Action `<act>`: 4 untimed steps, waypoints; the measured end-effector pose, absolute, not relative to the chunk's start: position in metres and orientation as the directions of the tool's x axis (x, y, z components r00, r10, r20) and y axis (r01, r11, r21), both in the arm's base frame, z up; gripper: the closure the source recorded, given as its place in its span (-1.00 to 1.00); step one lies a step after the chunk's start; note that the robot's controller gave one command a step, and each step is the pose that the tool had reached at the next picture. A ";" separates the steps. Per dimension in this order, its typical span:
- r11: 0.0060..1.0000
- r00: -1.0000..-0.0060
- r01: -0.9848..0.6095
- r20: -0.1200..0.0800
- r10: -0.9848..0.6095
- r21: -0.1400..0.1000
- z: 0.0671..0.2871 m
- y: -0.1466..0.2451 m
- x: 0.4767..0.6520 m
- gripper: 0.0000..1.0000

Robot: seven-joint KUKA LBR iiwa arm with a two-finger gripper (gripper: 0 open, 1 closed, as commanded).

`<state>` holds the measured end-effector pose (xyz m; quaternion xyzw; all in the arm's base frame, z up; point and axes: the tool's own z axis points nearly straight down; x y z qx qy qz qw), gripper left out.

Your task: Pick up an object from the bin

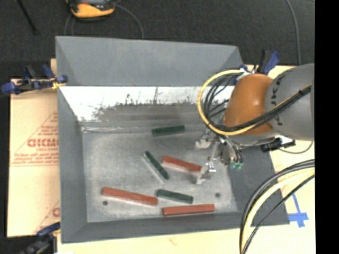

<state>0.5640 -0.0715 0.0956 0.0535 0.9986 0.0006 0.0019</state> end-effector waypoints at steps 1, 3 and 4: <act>0.994 -0.994 0.105 -0.005 0.105 0.000 0.076 -0.063 0.573 -1.00; 0.995 -0.995 0.099 0.004 0.099 -0.003 0.079 -0.058 0.579 1.00; 0.995 -0.995 0.099 0.010 0.099 -0.002 0.080 -0.058 0.578 1.00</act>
Offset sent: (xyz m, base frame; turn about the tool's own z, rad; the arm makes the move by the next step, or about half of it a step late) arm 0.0128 0.0168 -0.0256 -0.0007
